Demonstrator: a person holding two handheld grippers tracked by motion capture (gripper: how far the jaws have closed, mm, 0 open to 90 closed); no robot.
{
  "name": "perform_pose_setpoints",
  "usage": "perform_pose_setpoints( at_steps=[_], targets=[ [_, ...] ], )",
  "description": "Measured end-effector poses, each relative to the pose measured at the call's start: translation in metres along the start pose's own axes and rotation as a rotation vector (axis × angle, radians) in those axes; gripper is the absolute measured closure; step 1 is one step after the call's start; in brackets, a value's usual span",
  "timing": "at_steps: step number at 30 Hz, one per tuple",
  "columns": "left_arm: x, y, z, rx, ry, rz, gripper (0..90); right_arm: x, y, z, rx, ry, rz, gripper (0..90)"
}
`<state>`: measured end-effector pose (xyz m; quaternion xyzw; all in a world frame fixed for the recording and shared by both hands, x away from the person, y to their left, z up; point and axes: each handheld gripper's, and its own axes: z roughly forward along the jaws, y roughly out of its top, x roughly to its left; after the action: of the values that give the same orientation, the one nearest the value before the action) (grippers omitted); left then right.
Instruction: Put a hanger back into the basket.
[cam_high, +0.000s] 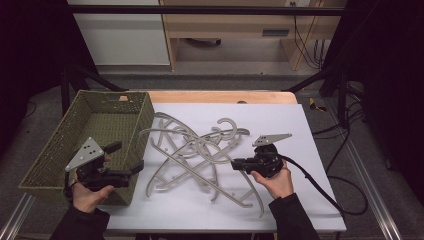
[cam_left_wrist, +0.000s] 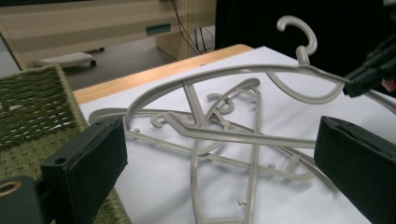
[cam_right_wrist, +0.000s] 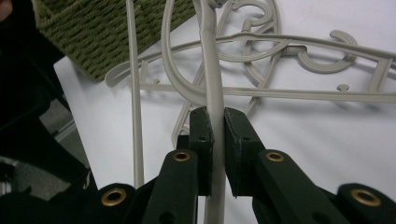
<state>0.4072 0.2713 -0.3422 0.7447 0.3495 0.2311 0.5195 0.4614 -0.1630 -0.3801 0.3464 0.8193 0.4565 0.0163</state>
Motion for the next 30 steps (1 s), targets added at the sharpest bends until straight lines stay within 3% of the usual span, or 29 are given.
perform_pose_setpoints(
  at_steps=[9, 16, 23, 30],
  targets=[
    [-0.022, 0.007, 0.019, 0.105, -0.073, 0.09, 5.4, 0.007, 0.007, -0.004, 0.092, 0.031, -0.124, 82.6],
    [-0.036, 0.008, 0.037, 0.208, -0.122, 0.188, 10.9, 0.012, 0.006, -0.007, 0.152, 0.06, -0.167, 82.6],
    [-0.048, 0.008, 0.054, 0.284, -0.138, 0.274, 22.9, 0.017, 0.008, -0.006, 0.178, 0.091, -0.203, 82.6],
    [-0.054, 0.007, 0.071, 0.347, -0.193, 0.326, 40.4, 0.022, 0.006, -0.002, 0.205, 0.113, -0.226, 82.6]
  ],
)
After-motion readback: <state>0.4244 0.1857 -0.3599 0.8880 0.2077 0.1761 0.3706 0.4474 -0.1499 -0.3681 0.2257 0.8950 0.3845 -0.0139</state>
